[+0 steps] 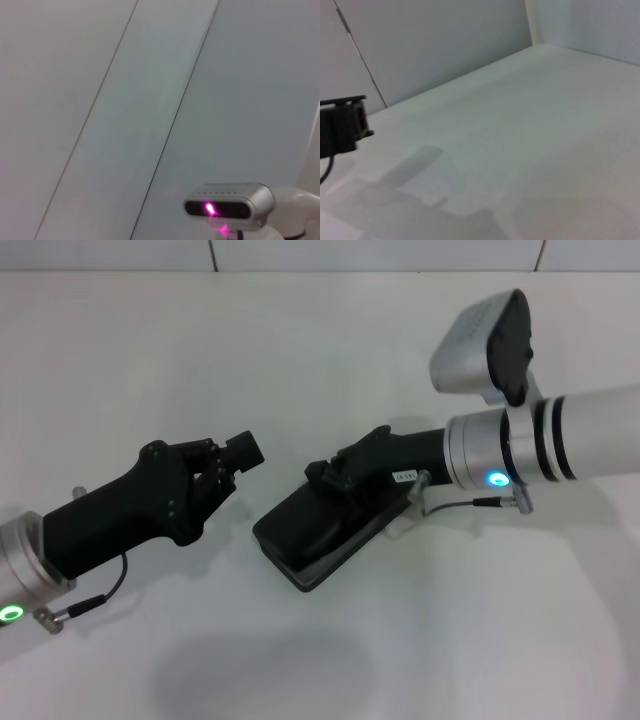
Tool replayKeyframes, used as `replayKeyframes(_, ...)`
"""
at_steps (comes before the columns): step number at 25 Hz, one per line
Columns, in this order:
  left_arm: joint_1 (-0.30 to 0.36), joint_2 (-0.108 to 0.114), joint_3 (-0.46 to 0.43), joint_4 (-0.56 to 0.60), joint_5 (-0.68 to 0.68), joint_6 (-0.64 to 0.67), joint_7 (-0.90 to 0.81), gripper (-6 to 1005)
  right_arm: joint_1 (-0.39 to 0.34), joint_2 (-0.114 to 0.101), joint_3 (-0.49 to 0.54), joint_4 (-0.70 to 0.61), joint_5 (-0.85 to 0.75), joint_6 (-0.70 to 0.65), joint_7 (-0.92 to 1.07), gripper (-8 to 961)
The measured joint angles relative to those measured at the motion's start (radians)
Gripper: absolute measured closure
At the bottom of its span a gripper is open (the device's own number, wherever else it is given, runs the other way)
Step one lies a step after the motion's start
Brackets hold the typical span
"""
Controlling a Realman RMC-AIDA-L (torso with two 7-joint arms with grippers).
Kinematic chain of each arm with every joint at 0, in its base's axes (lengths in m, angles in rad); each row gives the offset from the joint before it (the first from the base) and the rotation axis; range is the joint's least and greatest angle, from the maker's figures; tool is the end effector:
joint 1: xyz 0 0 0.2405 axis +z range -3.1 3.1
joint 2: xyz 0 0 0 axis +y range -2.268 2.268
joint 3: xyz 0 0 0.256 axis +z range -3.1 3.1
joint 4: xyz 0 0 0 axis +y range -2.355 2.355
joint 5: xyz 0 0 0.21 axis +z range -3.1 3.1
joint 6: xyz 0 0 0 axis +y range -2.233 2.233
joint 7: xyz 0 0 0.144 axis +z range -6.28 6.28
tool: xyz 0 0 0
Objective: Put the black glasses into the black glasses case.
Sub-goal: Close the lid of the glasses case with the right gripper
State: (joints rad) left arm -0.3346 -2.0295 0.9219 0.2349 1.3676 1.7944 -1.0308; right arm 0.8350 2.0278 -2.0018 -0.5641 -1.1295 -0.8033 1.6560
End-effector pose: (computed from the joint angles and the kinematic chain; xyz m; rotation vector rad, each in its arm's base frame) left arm -0.2842 0.2450 -0.0075 -2.3875 -0.6667 -1.3822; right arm 0.1396 0.3708 -0.1302 -2.8983 0.5966 0.3918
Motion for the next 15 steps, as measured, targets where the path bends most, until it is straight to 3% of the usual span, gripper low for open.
replayKeyframes(8,-0.008,0.000,-0.002,0.004,-0.012,-0.017,0.000,956,-0.068,0.000,-0.053,-0.016,0.119,0.015,-0.152,879)
replayKeyframes(15,-0.017,0.000,-0.002,0.005,-0.013,-0.025,0.000,955,-0.081,0.000,-0.115,-0.009,0.233,0.027,-0.261,863)
